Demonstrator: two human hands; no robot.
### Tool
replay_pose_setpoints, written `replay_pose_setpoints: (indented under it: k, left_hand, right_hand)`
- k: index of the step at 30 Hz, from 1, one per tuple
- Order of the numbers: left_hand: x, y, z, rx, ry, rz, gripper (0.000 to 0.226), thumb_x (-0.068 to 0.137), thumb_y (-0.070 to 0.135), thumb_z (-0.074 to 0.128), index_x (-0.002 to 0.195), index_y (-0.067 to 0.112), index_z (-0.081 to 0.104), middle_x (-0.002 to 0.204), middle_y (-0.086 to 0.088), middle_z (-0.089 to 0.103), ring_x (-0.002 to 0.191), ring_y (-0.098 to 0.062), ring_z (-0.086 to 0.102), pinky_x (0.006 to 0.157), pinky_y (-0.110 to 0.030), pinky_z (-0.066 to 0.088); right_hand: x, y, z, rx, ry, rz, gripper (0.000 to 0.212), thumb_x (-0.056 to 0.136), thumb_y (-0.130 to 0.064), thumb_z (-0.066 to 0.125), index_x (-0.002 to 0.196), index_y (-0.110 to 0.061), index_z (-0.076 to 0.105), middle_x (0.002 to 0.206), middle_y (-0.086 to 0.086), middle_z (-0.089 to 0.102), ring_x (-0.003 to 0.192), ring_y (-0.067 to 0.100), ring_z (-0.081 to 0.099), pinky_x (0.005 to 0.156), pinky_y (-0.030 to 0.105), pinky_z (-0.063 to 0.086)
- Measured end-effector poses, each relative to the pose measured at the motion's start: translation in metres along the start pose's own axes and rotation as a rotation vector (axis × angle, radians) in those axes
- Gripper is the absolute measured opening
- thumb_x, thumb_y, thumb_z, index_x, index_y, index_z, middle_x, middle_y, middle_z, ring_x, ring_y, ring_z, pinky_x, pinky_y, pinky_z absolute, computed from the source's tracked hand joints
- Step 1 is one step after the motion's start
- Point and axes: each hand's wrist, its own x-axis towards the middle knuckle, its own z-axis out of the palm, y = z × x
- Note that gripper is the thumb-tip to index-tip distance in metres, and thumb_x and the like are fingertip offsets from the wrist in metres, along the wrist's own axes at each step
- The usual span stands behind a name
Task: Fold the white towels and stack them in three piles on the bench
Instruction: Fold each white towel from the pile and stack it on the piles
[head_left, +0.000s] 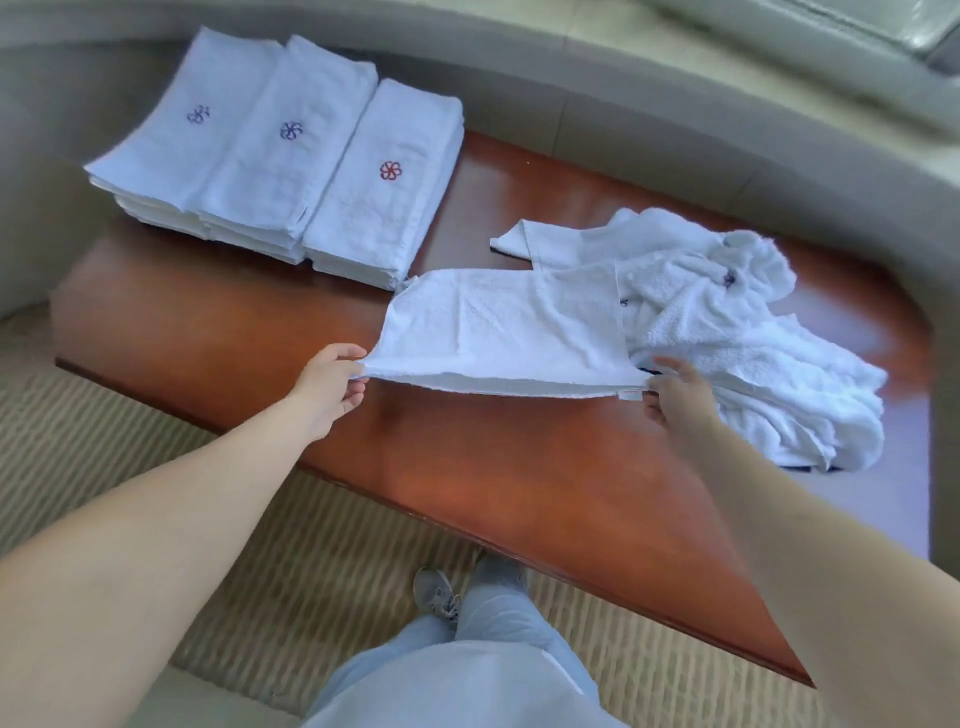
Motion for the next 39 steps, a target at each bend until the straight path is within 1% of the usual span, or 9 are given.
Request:
replay_pose_setpoints:
  k: [4, 8, 13, 20, 22, 24, 28, 34, 39]
  left_hand:
    - [-0.034, 0.061, -0.009, -0.209, -0.036, 0.06, 0.02, 0.098, 0.011, 0.056, 0.099, 0.021, 0.073, 0.093, -0.004, 0.063, 0.071, -0.012, 0.055, 0.072, -0.025, 0.053]
    - [-0.071, 0.132, -0.02, -0.453, -0.099, 0.224, 0.019, 0.096, 0.011, 0.058, 0.094, 0.02, 0.074, 0.082, 0.002, 0.061, 0.067, -0.008, 0.055, 0.065, -0.02, 0.051]
    - [-0.105, 0.172, -0.039, -0.324, -0.023, 0.346, 0.023, 0.094, 0.007, 0.055, 0.088, 0.02, 0.073, 0.075, -0.001, 0.059, 0.054, -0.009, 0.055, 0.054, -0.021, 0.046]
    - [-0.128, 0.18, -0.058, -0.571, -0.006, 0.421, 0.021, 0.09, 0.01, 0.062, 0.091, 0.022, 0.079, 0.086, 0.004, 0.071, 0.07, -0.008, 0.067, 0.07, -0.021, 0.057]
    - [-0.128, 0.17, -0.058, -0.342, -0.008, 0.382, 0.02, 0.092, 0.008, 0.061, 0.096, 0.019, 0.077, 0.084, 0.001, 0.068, 0.063, -0.009, 0.064, 0.065, -0.022, 0.054]
    - [-0.124, 0.149, -0.061, -0.046, 0.013, 0.278, 0.022, 0.098, 0.007, 0.054, 0.098, 0.018, 0.073, 0.088, 0.0, 0.063, 0.065, -0.009, 0.057, 0.066, -0.023, 0.049]
    - [-0.124, 0.147, -0.062, -0.13, 0.048, 0.291, 0.026, 0.099, 0.006, 0.052, 0.087, 0.02, 0.07, 0.085, 0.001, 0.059, 0.065, -0.008, 0.051, 0.065, -0.02, 0.049]
    - [-0.128, 0.156, -0.067, -0.249, 0.04, 0.376, 0.02, 0.096, 0.009, 0.059, 0.097, 0.022, 0.075, 0.091, 0.0, 0.066, 0.073, -0.009, 0.061, 0.069, -0.021, 0.051]
    - [-0.13, 0.143, -0.078, 0.21, -0.125, 0.083, 0.017, 0.098, 0.009, 0.059, 0.104, 0.017, 0.073, 0.098, 0.0, 0.064, 0.075, -0.011, 0.058, 0.073, -0.025, 0.052]
  right_hand:
    - [-0.038, -0.068, -0.007, 0.175, 0.019, -0.108, 0.026, 0.088, -0.003, 0.051, 0.095, -0.013, 0.074, 0.067, 0.003, 0.057, 0.052, 0.012, 0.053, 0.053, 0.022, 0.047]
    - [-0.081, -0.142, -0.013, 0.418, 0.058, -0.278, 0.017, 0.088, -0.004, 0.059, 0.088, -0.011, 0.074, 0.059, -0.001, 0.06, 0.053, 0.012, 0.056, 0.054, 0.021, 0.05]
    - [-0.118, -0.191, -0.014, 0.367, 0.053, -0.388, 0.015, 0.092, 0.002, 0.058, 0.096, -0.001, 0.071, 0.075, 0.013, 0.061, 0.056, 0.016, 0.06, 0.059, 0.023, 0.055]
    - [-0.137, -0.196, -0.01, 0.507, 0.022, -0.401, 0.02, 0.091, 0.001, 0.057, 0.086, -0.01, 0.073, 0.066, 0.006, 0.066, 0.054, 0.012, 0.064, 0.062, 0.023, 0.058]
    - [-0.133, -0.192, -0.008, 0.484, 0.029, -0.372, 0.02, 0.088, 0.003, 0.056, 0.092, -0.006, 0.074, 0.057, 0.004, 0.063, 0.049, 0.012, 0.06, 0.057, 0.023, 0.056]
    - [-0.131, -0.178, -0.006, 0.279, 0.017, -0.306, 0.018, 0.09, 0.003, 0.058, 0.098, 0.0, 0.074, 0.06, 0.007, 0.061, 0.048, 0.011, 0.058, 0.053, 0.021, 0.056]
    - [-0.129, -0.166, -0.01, 0.317, 0.014, -0.266, 0.015, 0.092, 0.001, 0.06, 0.086, -0.005, 0.073, 0.06, 0.005, 0.066, 0.046, 0.007, 0.062, 0.055, 0.017, 0.056]
    - [-0.133, -0.176, -0.015, 0.399, -0.026, -0.312, 0.019, 0.093, -0.002, 0.059, 0.096, -0.01, 0.076, 0.072, 0.005, 0.071, 0.061, 0.01, 0.07, 0.066, 0.021, 0.059]
    - [-0.135, -0.171, -0.018, 0.071, -0.055, -0.252, 0.016, 0.092, -0.002, 0.064, 0.098, -0.008, 0.077, 0.077, 0.007, 0.069, 0.06, 0.011, 0.066, 0.068, 0.022, 0.061]
